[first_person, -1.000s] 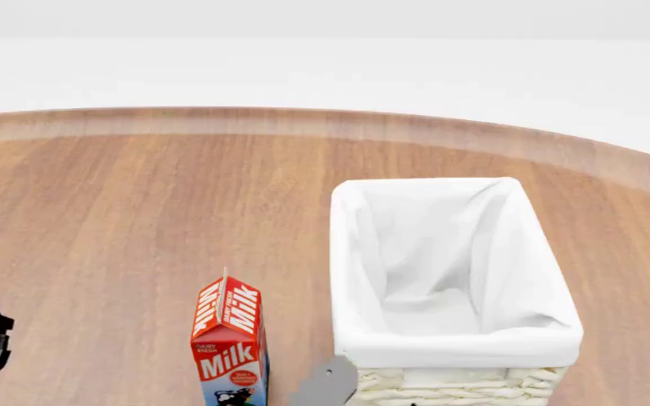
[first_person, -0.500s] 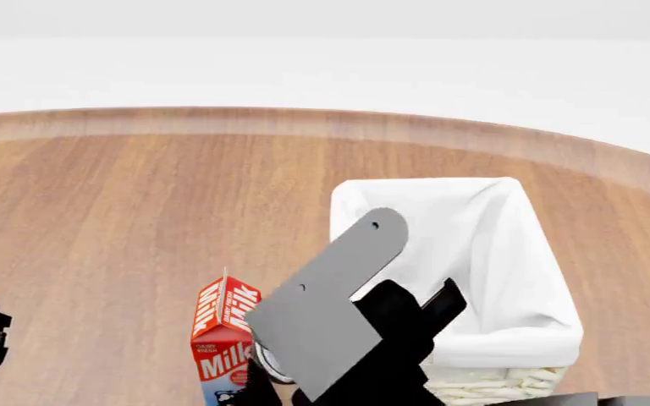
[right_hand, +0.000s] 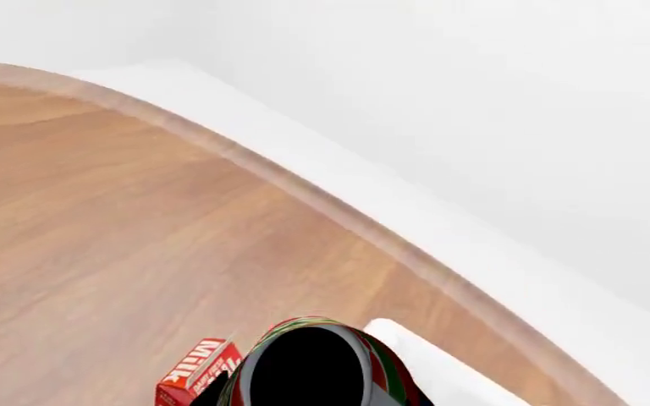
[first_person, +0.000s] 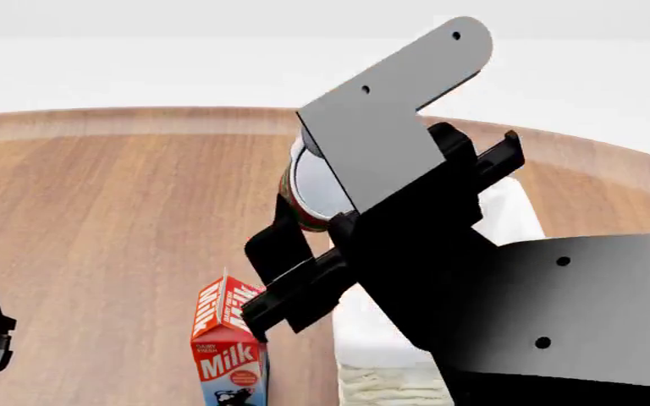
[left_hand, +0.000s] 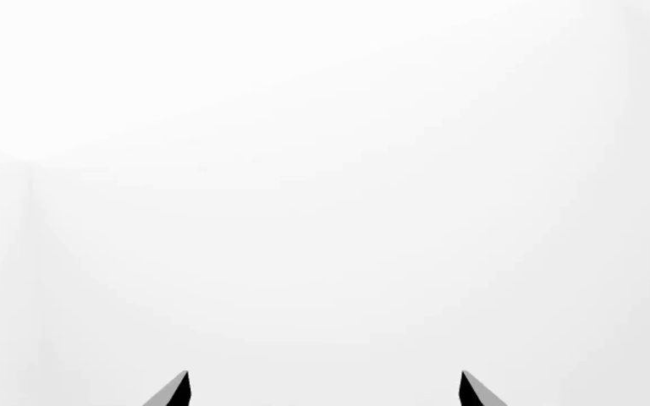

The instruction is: Pick up the alphabet soup and the tomato sauce, and put them in the basket.

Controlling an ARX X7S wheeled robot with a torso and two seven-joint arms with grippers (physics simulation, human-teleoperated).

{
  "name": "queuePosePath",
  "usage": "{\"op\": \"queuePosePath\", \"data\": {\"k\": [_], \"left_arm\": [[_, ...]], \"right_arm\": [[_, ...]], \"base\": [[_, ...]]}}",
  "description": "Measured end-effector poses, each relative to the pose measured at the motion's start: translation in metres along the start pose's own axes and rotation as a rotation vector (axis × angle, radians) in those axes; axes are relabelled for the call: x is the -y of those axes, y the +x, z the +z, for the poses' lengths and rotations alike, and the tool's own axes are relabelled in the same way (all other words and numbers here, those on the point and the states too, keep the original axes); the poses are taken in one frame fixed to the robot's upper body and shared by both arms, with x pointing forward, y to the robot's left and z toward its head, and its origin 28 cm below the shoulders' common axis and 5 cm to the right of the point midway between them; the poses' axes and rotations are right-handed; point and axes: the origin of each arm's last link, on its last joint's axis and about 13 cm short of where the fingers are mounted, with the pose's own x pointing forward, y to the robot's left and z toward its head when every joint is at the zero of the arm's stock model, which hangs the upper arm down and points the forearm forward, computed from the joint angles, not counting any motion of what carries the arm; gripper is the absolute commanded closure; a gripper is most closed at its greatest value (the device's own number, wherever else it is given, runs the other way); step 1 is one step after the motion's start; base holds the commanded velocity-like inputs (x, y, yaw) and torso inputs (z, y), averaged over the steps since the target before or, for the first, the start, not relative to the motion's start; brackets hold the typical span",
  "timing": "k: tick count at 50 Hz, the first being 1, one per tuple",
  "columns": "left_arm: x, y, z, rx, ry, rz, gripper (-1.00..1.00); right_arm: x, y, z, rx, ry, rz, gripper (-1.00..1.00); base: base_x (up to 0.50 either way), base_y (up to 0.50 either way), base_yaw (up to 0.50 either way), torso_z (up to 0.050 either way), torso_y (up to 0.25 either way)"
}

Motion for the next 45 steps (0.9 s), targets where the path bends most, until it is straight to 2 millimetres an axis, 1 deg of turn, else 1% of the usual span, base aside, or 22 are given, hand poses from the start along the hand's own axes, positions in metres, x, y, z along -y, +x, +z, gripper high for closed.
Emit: {"op": "queuePosePath", "data": {"k": [9,25,34,45], "left_arm": [[0.001,0.0,0.0,0.0,-0.001,-0.003,-1.0],[0.001,0.002,0.001,0.003,-0.001,-0.006,-1.0],[0.001,0.002,0.001,0.005,-0.001,-0.005,-1.0],[0.0,0.002,0.001,0.006,-0.001,-0.005,-1.0]], "right_arm": [[0.018,0.012,0.015,0.017,0.039,-0.058,1.0],[0.051,0.054,0.028,-0.004,0.112,-0.197,1.0],[0.066,0.076,0.028,-0.028,0.127,-0.269,1.0],[0.079,0.107,0.019,-0.067,0.091,-0.364,1.0]], "base": [[0.0,0.0,0.0,0.0,0.0],[0.0,0.0,0.0,0.0,0.0],[0.0,0.0,0.0,0.0,0.0],[0.0,0.0,0.0,0.0,0.0]]}}
